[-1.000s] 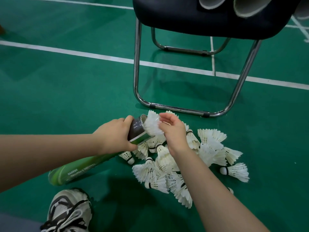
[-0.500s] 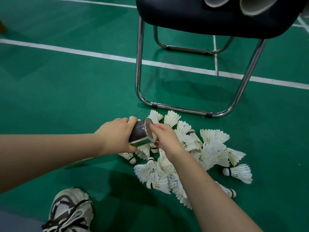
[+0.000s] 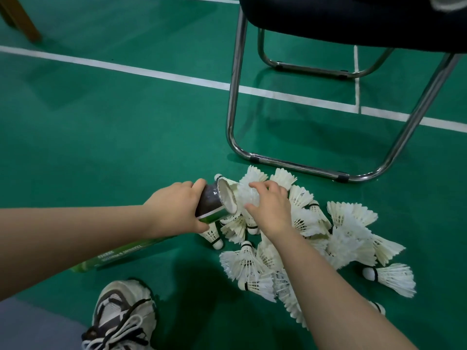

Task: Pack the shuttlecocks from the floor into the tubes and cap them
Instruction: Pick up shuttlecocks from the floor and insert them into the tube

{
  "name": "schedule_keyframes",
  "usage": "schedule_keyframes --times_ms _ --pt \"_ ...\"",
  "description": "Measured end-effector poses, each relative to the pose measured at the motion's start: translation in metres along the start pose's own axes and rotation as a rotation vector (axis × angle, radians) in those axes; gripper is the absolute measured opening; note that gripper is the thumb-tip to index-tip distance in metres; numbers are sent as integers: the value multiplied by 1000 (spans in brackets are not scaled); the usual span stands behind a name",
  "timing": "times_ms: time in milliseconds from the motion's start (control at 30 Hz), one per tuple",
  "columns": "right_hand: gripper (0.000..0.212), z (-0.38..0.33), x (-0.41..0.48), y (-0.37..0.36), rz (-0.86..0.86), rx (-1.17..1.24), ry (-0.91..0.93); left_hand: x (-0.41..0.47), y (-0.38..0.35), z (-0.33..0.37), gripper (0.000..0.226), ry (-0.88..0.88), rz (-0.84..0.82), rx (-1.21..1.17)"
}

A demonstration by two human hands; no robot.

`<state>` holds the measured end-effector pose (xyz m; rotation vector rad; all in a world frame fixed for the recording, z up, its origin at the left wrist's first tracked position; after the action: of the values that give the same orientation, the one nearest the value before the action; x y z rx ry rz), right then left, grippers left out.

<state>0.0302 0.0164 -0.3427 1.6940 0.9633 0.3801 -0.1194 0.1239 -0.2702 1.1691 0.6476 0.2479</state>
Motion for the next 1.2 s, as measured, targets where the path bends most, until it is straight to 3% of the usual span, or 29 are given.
schedule_keyframes --times_ms 167,333,467,567,667,800,933,1033,1200 --pt "37 5 2 -9 -31 -118 10 -2 -3 -10 63 7 2 -6" --pt "33 16 0 2 20 70 -64 -3 -5 -8 62 5 -5 0" --pt "28 23 -9 22 183 306 -134 -4 -4 -1 63 -10 -10 0" --pt "31 22 -21 37 279 732 -202 -3 -1 4 63 -16 -6 -10" --pt "29 16 -30 48 301 968 -188 -1 1 10 61 -13 -4 -6" --pt "25 -6 -37 52 29 1071 -41 1 3 18 57 -13 -4 -17" --pt "26 -18 -44 51 -251 891 80 1 6 24 58 -26 1 -23" --pt "41 -24 -48 54 -431 849 155 0 5 26 60 -27 -8 -8" --pt "37 -49 -52 42 -661 623 305 -1 2 37 56 -86 -26 7"
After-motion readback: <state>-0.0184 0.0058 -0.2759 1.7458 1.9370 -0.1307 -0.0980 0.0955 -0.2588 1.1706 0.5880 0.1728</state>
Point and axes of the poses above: each hand's wrist, its own x-axis towards the middle knuckle, its own y-axis out of the back of the hand, z = x × y, the point moved 5 cm from there along x, towards the middle knuckle, and after that the axes turned 10 degrees about -x, right-handed, at the moved point
